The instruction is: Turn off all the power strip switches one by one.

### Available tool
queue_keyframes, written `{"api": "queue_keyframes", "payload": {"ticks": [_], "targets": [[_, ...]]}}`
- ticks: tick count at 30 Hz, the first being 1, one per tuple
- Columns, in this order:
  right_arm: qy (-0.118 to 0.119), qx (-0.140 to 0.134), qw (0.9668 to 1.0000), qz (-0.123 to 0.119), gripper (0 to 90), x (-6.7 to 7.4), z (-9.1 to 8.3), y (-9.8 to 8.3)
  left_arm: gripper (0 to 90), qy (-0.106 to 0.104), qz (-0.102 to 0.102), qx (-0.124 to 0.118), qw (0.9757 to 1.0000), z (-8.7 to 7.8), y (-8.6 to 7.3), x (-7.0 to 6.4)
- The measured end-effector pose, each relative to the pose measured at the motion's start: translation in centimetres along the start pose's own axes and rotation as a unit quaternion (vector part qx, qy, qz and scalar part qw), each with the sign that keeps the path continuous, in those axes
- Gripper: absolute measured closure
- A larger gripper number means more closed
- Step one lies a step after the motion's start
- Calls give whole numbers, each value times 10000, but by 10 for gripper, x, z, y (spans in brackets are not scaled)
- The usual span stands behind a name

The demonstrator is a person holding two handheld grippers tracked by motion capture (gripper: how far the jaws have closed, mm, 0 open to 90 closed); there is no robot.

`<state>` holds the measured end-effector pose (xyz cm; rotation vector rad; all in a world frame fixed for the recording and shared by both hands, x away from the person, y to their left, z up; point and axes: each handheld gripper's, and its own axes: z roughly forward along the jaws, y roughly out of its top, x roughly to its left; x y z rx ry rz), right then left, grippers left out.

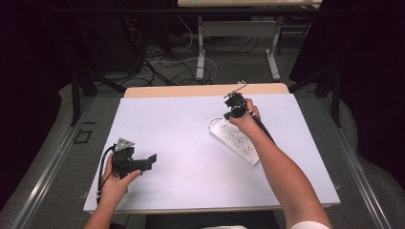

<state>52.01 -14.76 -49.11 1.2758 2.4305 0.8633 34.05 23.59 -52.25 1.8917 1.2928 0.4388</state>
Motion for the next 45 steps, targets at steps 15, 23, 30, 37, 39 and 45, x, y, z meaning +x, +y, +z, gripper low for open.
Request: {"api": "queue_keyframes", "payload": {"ticks": [15, 23, 30, 37, 39, 45], "targets": [[74, 70, 9999, 121, 900, 0, 15, -1, 21, 20, -36, -22, 10000, 0, -1, 2], [139, 154, 9997, 84, 900, 1, 24, -3, 21, 23, -49, -18, 10000, 0, -1, 3], [148, 200, 9996, 109, 900, 2, 28, -4, 21, 33, -25, 22, 10000, -1, -1, 4], [90, 264, 9995, 167, 900, 3, 29, -5, 21, 24, -34, 20, 10000, -1, -1, 4], [138, 46, 9998, 123, 900, 3, 32, -7, 22, 24, -36, 23, 10000, -1, -1, 4], [116, 53, 9998, 148, 900, 3, 33, -8, 22, 28, -35, 31, 10000, -2, -1, 3]]}}
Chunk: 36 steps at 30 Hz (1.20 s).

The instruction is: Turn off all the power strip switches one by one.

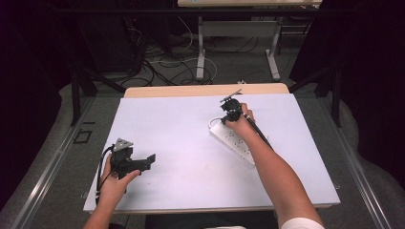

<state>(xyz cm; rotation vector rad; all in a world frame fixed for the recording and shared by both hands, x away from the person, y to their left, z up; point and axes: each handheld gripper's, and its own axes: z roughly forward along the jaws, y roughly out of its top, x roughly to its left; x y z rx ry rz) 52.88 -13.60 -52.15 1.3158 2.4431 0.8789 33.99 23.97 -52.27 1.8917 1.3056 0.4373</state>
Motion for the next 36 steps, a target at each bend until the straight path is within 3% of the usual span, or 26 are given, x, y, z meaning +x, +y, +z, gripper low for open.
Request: {"api": "queue_keyframes", "payload": {"ticks": [4, 6, 9, 11, 12, 17, 22, 36], "targets": [[-69, 167, 9998, -25, 900, 0, -1, 0, 22, 4, 14, 5, 10000, 0, 0, 0], [-53, 30, 10000, -47, 900, 1, 1, -1, 22, 7, 8, 3, 10000, 0, 0, 0], [-167, 100, 9998, -101, 900, 3, -1, 0, 22, 20, -14, -43, 10000, 0, -1, 0], [-143, -58, 9998, -153, 900, 3, -1, 0, 22, 20, -21, -32, 10000, 0, -1, 0], [-213, 44, 9997, -144, 900, 4, -3, 1, 22, 18, -23, -28, 10000, 0, 0, 0], [-162, 152, 9997, -118, 900, 5, -5, 0, 22, 27, -28, -52, 10000, 0, 0, 0], [-78, 27, 9999, -115, 900, 7, -7, 0, 22, 12, 2, -15, 10000, 0, 0, 0], [-91, 89, 9999, -75, 900, 8, -20, 2, 22, 24, -14, -8, 10000, 0, 0, 0]]}}
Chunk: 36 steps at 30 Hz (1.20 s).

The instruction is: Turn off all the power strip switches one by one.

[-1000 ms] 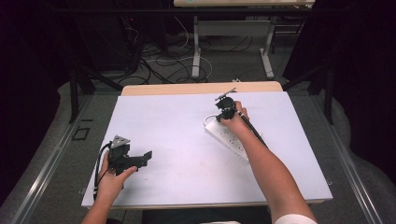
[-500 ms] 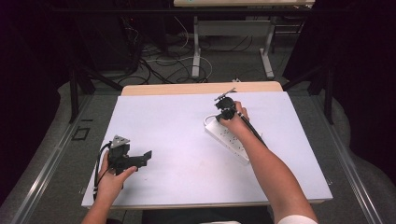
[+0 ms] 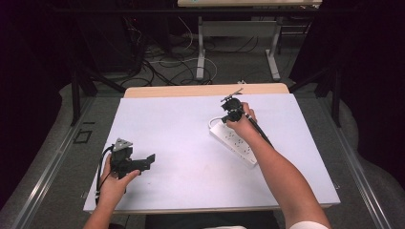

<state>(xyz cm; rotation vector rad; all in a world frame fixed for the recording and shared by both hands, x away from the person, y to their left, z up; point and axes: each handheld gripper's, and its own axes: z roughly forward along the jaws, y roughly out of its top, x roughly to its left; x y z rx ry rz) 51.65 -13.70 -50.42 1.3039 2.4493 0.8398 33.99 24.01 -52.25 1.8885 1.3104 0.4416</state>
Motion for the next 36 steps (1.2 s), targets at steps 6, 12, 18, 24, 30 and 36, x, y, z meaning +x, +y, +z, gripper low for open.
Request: {"api": "queue_keyframes", "payload": {"ticks": [6, 12, 18, 24, 30, 36], "targets": [[57, -20, 9999, -107, 900, -2, -4, -2, 22, 5, -11, -4, 10000, 0, 0, 0], [65, 90, 9998, -148, 900, -2, -10, -2, 22, -14, 3, 4, 10000, 0, 0, 0], [31, 147, 9998, -89, 900, -5, -14, -3, 22, -3, -7, 0, 10000, 0, 0, 0], [53, 177, 9998, -96, 900, -9, -19, -4, 22, -3, -7, -4, 10000, 0, 0, 0], [60, 172, 9998, -80, 900, -12, -22, -7, 22, -14, 1, -3, 10000, 0, 0, 0], [19, 311, 9995, -105, 900, -16, -24, -12, 22, -13, -34, -32, 10000, 0, 0, -1]]}}
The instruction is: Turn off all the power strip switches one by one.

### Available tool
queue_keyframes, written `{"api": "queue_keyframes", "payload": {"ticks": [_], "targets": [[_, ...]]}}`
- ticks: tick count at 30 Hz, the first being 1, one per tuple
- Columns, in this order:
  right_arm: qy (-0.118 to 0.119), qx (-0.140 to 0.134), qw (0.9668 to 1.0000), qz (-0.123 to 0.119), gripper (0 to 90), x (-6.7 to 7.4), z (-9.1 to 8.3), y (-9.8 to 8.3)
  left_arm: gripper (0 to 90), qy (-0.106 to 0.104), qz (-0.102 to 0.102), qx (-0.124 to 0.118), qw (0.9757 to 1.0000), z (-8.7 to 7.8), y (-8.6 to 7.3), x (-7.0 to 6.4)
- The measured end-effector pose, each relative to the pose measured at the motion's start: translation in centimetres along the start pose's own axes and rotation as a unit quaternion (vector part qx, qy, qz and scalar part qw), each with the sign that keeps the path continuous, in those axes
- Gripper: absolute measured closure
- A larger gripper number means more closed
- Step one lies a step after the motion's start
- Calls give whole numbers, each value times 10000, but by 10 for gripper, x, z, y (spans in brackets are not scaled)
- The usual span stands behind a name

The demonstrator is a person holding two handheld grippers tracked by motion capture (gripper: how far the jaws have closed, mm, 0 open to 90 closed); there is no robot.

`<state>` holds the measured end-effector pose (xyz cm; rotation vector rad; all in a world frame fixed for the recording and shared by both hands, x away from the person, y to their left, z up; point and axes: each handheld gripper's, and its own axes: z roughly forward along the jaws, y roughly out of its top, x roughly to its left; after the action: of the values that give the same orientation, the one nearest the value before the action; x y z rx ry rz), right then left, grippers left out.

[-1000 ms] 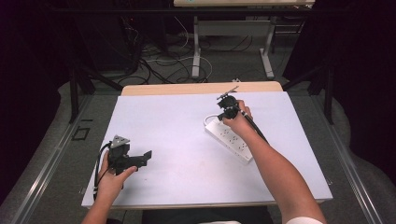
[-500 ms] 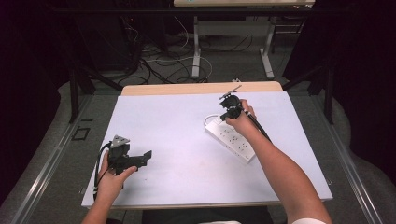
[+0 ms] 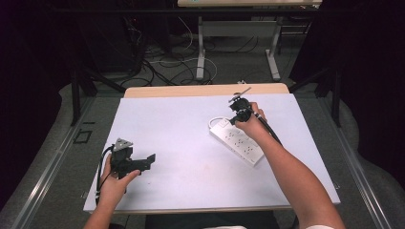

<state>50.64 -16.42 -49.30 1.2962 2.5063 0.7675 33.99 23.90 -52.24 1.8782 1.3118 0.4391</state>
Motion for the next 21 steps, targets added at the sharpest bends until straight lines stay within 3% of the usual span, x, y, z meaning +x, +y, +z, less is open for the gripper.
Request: {"api": "queue_keyframes", "payload": {"ticks": [1, 3, 5, 6, 13, 16, 21], "targets": [[-56, 29, 9999, 116, 900, 0, 0, -1, 22, 0, -1, 0, 10000, 0, 0, 0], [5, 104, 9999, 6, 900, -3, -1, -4, 22, 1, -2, 1, 10000, 0, 0, 0], [13, 68, 10000, 48, 900, -5, 0, -7, 22, 0, -4, 0, 10000, 0, 0, 0], [-58, 99, 9998, 178, 900, -5, 0, -8, 22, 18, 29, 0, 10000, 0, 0, 0], [-38, 75, 9997, 250, 900, -10, 0, -14, 22, 15, 60, 45, 10000, 1, 0, 0], [-56, 230, 9994, 236, 900, -12, -1, -15, 22, 18, 50, 55, 10000, 0, 0, 0], [-8, 244, 9994, 255, 900, -13, 2, -18, 22, 9, 26, 24, 10000, 1, 0, -1]]}}
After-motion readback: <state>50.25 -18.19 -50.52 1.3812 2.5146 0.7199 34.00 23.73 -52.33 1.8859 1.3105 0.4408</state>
